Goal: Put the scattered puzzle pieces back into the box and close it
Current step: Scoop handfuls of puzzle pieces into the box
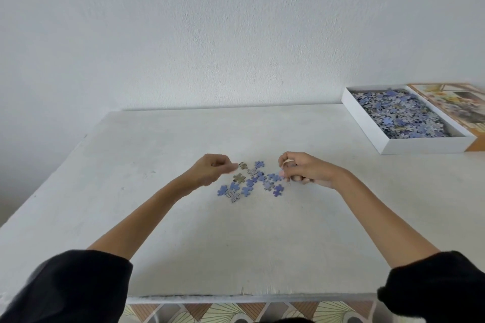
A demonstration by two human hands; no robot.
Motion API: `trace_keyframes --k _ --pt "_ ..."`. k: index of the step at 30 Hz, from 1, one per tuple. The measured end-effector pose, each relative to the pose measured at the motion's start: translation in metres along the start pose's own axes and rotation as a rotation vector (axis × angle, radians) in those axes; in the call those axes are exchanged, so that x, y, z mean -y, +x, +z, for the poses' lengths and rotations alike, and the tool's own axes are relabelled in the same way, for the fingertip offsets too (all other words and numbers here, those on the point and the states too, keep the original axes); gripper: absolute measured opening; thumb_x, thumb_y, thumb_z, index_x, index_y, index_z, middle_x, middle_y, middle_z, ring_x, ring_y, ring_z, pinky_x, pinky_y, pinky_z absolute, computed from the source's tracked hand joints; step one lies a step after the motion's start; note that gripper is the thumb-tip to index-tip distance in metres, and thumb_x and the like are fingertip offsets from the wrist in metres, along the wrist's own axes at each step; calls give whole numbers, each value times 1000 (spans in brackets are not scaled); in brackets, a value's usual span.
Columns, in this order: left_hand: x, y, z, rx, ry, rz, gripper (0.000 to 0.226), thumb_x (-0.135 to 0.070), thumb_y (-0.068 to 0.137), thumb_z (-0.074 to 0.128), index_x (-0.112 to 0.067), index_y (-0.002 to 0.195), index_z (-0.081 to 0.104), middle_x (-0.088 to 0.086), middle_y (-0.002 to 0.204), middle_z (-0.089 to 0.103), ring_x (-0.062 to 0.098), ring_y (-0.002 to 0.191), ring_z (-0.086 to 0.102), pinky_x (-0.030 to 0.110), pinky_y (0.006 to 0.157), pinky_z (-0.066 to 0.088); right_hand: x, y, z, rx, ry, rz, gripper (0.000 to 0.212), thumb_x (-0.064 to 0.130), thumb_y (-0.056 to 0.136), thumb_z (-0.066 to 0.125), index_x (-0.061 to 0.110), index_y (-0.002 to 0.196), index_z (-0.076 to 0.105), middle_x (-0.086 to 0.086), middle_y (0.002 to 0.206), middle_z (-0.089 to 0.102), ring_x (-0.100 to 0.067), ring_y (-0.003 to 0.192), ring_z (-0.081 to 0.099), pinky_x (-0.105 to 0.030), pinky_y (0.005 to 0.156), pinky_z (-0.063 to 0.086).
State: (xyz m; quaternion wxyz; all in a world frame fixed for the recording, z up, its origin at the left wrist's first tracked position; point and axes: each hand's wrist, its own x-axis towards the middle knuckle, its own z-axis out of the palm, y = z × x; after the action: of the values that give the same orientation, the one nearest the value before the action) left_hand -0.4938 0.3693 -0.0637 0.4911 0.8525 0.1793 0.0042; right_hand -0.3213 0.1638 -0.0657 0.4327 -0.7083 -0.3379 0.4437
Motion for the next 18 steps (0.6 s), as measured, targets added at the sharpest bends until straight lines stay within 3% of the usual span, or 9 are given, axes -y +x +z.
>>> trace_keyframes --k 3,6,8,11,14,16,18 --pt "9 0 4 36 349 179 7 -32 79 72 -29 82 67 -9 43 23 10 46 20 20 49 15 -1 0 1 28 517 -50 25 6 83 56 13 107 58 2 61 52 -3 43 34 -12 36 25" --pt "12 2 3 -5 378 219 16 -33 73 76 -32 89 71 -8 50 23 12 49 20 23 51 13 -4 5 4 155 1055 -100 49 5 54 81 9 97 59 0 57 48 -4 41 38 -11 31 31" --pt "13 2 2 -53 466 235 19 -35 71 77 -34 89 72 -7 56 36 9 51 29 21 50 17 -5 7 9 220 1193 -123 57 0 46 83 7 97 60 -2 57 49 -5 41 41 -12 30 35" --pt "10 1 3 -85 572 247 16 -36 74 74 -35 89 72 -14 65 47 3 56 37 19 51 25 -6 7 17 238 1262 -125 55 -5 45 81 2 98 68 -4 66 57 -8 47 50 -13 37 44" --pt "5 1 4 -113 630 254 22 -37 74 74 -28 93 68 -12 61 39 0 52 35 18 49 24 -4 7 25 145 1207 -56 32 -4 45 75 4 75 68 -8 75 62 -11 50 54 -17 38 47" --pt "4 2 4 -107 621 242 34 -36 73 74 -23 104 63 -10 60 31 3 49 29 19 48 20 -2 7 29 12 1062 34 8 4 62 56 8 56 57 -7 72 59 -10 44 47 -16 32 37" --pt "3 6 4 -42 620 221 44 -33 76 72 -26 117 58 -7 59 29 6 51 24 20 49 18 -2 6 27 -84 857 82 25 9 75 34 10 54 46 -5 63 55 -9 38 37 -14 29 24"
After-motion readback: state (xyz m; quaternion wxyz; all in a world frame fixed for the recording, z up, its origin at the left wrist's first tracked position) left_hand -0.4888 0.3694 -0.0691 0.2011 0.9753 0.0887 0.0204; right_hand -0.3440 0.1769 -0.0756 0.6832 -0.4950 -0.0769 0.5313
